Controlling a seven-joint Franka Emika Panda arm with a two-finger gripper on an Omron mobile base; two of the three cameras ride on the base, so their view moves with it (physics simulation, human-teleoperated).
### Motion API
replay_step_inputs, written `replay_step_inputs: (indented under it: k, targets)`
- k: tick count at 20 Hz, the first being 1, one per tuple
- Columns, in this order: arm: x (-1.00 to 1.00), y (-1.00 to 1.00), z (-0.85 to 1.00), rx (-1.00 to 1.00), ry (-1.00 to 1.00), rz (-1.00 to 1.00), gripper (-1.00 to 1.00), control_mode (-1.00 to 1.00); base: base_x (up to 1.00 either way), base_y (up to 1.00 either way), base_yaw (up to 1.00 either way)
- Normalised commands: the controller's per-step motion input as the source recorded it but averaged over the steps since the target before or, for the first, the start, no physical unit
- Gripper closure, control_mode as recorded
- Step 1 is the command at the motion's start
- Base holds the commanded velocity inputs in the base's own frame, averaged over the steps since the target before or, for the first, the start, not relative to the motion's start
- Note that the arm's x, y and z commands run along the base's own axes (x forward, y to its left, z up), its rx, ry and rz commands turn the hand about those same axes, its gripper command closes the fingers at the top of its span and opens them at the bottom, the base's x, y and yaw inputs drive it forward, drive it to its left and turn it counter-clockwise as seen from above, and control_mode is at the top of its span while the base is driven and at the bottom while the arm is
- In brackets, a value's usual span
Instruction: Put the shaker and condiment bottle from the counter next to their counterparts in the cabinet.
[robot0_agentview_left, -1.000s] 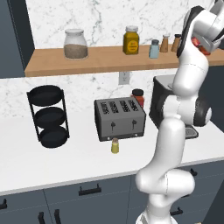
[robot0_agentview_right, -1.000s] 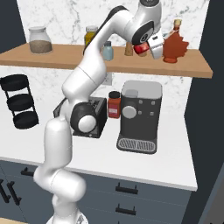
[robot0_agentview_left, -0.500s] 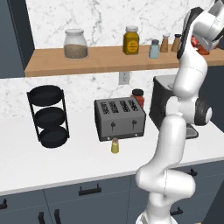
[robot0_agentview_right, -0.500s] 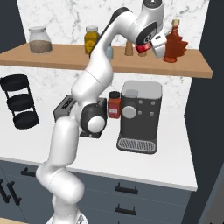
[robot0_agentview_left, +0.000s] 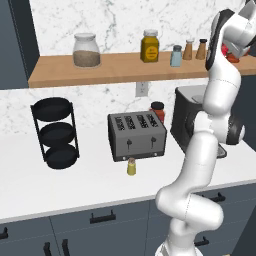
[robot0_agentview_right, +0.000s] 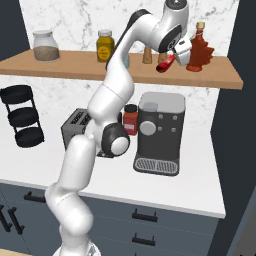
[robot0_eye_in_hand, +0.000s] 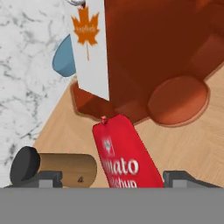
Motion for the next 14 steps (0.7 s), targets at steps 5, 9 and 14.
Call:
replay_step_inputs:
  k: [5,9,14]
  targets:
    - [0.00,0.00,0.02,0.00,0.00,0.03,-1.00,-1.00,0.00,0.00,0.00]
    - [-0.17,0.06,0.08,-0.02,0.00,0.03,-1.00,-1.00,0.00,0.00,0.00]
    - [-0.44,0.20,0.00,-0.04,0.00,0.05,-1.00,-1.00,0.00,0.00,0.00]
